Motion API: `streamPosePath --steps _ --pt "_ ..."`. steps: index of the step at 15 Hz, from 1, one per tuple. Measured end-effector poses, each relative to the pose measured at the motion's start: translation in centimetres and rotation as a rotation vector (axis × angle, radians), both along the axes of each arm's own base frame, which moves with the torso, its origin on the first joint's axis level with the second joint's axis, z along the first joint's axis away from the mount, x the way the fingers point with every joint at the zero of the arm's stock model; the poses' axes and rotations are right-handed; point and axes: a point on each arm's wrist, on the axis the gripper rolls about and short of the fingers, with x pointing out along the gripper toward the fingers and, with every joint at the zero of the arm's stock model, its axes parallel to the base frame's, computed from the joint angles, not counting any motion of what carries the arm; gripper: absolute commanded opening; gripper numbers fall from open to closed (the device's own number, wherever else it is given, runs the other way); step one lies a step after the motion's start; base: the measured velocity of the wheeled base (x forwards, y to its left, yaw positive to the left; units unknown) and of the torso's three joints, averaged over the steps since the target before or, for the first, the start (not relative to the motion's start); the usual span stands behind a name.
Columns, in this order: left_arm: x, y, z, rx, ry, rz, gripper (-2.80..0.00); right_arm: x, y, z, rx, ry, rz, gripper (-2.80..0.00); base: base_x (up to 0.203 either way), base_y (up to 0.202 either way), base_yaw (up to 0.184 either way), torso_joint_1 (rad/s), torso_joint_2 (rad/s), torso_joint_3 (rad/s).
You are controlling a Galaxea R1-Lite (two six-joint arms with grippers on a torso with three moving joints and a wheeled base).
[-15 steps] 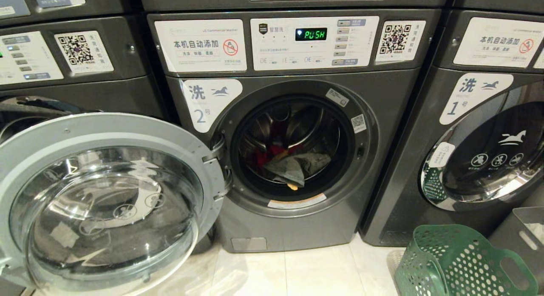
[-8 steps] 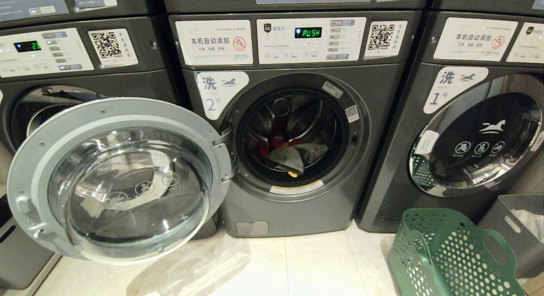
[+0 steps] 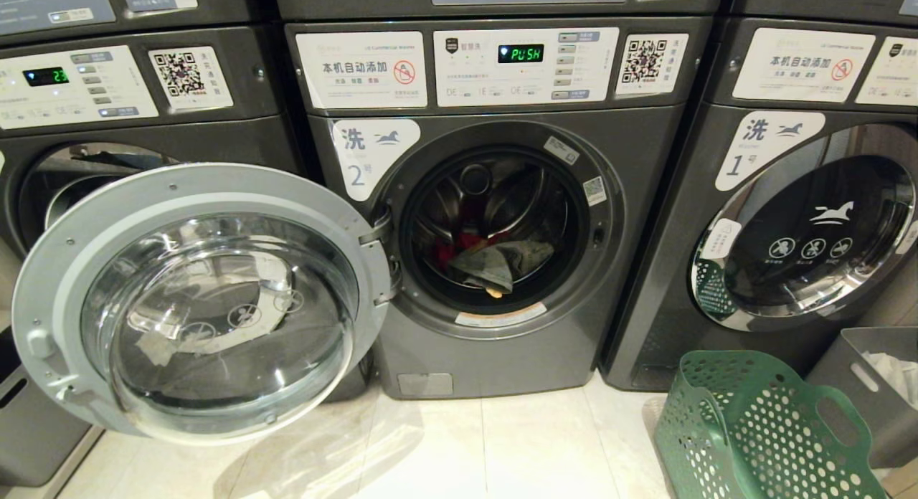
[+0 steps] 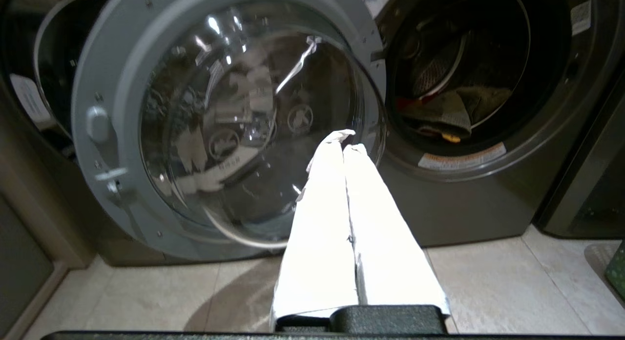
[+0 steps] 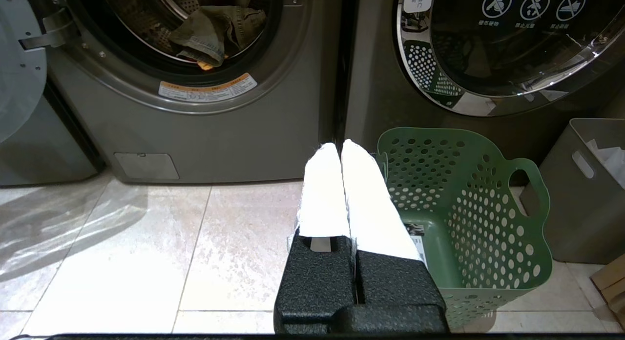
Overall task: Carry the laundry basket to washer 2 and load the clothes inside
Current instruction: Close the washing machine door with the left hand
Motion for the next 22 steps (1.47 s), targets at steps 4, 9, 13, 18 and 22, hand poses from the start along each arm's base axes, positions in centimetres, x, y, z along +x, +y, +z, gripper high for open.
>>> streamPosePath --steps 4,9,13,18,22 --pt "-0.4 0.2 10.6 -0.002 -0.072 0.075 -2.80 0.0 0.0 0.0 0.022 -0.001 -0.001 -2.80 0.000 0.000 0.000 0.000 0.00 0.000" --pt "9.9 0.8 21.8 -0.028 0.052 0.294 -2.80 0.0 0.0 0.0 0.025 -0.002 -0.002 -2.80 0.000 0.000 0.000 0.000 0.00 0.000" --pt "20.3 5.0 24.1 -0.045 0.129 0.513 -2.80 0.0 0.0 0.0 0.030 -0.002 -0.007 -2.80 0.000 0.000 0.000 0.000 0.00 0.000" --pt "29.8 11.1 24.8 -0.178 0.120 0.354 -2.80 0.0 0.0 0.0 0.030 -0.002 -0.009 -2.80 0.000 0.000 0.000 0.000 0.00 0.000" --pt "33.3 16.2 22.2 -0.264 0.217 0.265 -2.80 0.0 0.0 0.0 0.030 -0.002 -0.009 -2.80 0.000 0.000 0.000 0.000 0.00 0.000"
